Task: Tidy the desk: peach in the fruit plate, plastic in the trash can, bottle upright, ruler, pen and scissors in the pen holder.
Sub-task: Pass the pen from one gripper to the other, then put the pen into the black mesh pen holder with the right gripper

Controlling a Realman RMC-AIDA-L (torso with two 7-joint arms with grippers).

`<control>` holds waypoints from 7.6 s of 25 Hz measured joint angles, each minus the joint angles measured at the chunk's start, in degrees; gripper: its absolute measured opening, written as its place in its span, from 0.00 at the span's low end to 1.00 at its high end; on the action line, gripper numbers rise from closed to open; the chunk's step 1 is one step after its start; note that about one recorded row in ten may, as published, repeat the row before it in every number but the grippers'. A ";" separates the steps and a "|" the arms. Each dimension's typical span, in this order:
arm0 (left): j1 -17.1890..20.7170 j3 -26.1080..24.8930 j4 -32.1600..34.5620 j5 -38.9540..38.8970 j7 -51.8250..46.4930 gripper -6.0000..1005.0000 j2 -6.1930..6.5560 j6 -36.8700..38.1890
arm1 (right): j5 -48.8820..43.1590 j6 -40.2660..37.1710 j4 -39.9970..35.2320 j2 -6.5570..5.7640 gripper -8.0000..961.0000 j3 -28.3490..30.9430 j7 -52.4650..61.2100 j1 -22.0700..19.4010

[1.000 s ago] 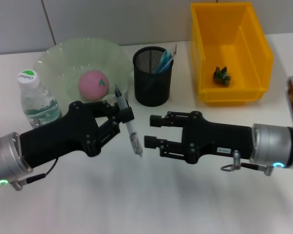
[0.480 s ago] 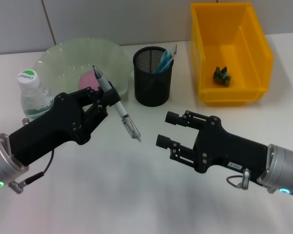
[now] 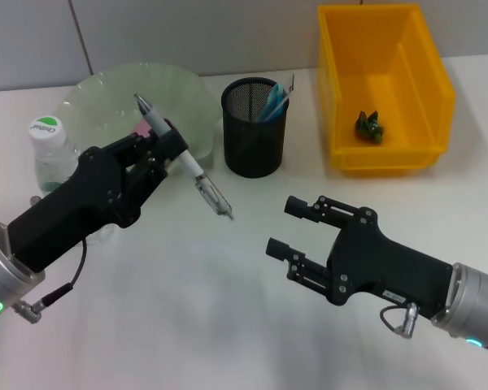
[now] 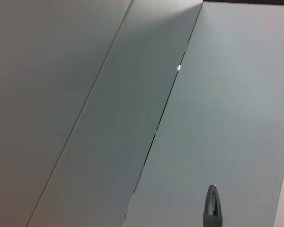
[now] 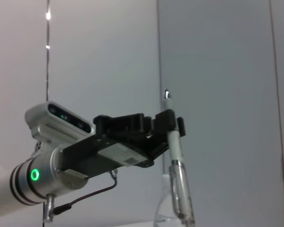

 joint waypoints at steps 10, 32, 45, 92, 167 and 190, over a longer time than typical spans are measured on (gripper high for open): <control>-0.68 -0.73 -6.23 -3.23 -0.15 0.17 0.00 1.25 | 0.25 -3.25 0.68 0.04 0.58 0.60 -4.18 -0.12; -2.65 -8.75 -14.64 -3.67 -16.79 0.17 0.00 0.75 | 0.70 -3.13 7.87 0.05 0.57 4.30 -19.67 6.16; -4.03 -11.32 -18.43 -3.48 -20.22 0.18 0.00 -0.91 | -0.33 -2.39 9.15 0.04 0.57 6.85 -19.87 10.29; -4.13 -13.91 -20.08 -3.30 -24.38 0.19 0.00 -2.17 | -24.18 6.54 18.79 0.04 0.37 35.75 -35.43 13.64; 7.43 9.67 16.95 10.95 4.98 0.72 1.38 -4.39 | -23.57 -8.04 1.94 -0.75 0.15 49.66 11.19 2.46; 7.45 11.24 17.29 13.32 7.04 0.79 0.73 -15.94 | -47.55 -3.81 -62.19 -12.06 0.15 15.68 108.15 21.85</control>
